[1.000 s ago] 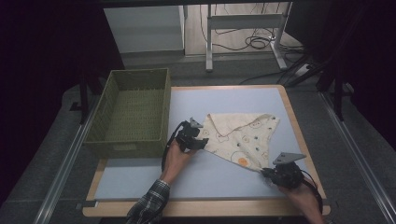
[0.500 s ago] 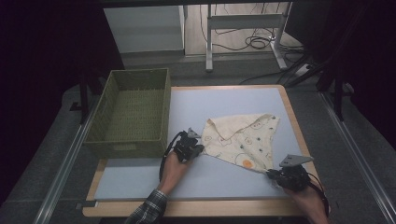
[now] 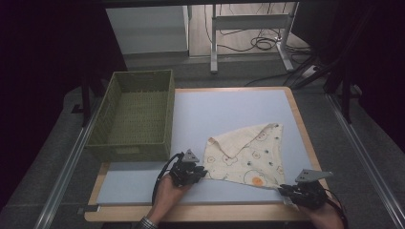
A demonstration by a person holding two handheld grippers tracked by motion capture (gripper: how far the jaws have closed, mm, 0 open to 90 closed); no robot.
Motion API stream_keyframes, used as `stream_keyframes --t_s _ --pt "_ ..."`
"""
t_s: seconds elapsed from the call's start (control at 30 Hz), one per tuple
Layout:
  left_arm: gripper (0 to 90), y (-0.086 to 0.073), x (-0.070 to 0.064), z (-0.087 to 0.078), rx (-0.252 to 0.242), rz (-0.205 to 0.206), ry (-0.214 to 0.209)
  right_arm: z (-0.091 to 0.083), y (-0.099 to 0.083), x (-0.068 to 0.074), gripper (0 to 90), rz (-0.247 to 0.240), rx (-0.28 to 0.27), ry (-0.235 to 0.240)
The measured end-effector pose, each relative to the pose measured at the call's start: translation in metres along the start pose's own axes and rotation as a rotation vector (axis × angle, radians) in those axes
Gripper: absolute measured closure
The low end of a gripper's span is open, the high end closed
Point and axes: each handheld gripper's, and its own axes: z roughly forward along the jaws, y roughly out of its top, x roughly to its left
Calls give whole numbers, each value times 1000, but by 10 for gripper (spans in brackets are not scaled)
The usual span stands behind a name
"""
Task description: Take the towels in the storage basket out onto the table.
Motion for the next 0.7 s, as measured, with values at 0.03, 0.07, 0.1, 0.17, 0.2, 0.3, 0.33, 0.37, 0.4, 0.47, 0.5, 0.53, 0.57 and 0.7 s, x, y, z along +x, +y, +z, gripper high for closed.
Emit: stream_keyframes --t_s 0.03,0.07,0.1,0.17,0.2,0.3,0.33,0.37,0.4,0.47,0.5,0.53,0.57,0.7 --pt "712 4 1 -1 -10 0 3 -3 1 -1 750 5 -4 14" --pt "694 11 2 -2 -21 11 3 -4 2 -1 736 4 -9 17" --pt "684 18 2 -1 -31 18 4 -8 4 -2 725 6 -19 14" --pt "668 30 2 3 -33 40 -3 -13 8 -5 707 9 -40 9" --pt "663 38 1 7 -37 56 -3 -14 10 -8 697 11 -49 3" --pt "660 57 -1 22 -34 88 -22 -15 16 -20 674 34 -75 -12" --pt "660 62 -2 26 -33 105 -18 -14 17 -24 670 48 -81 -16" --pt "660 67 -4 32 -31 119 -11 -13 18 -27 662 54 -86 -23" --pt "659 74 -6 39 -31 131 -19 -11 18 -31 652 59 -91 -37" --pt "656 82 -10 50 -22 147 -25 -5 20 -39 631 72 -97 -61" --pt "656 86 -11 56 -12 158 -26 -2 20 -42 624 79 -99 -70" --pt "655 88 -12 60 0 167 -29 1 20 -45 615 82 -101 -76" --pt "650 90 -13 65 12 171 -28 3 20 -47 607 89 -103 -75" --pt "655 90 -14 86 70 196 -6 12 18 -50 590 103 -106 -69"
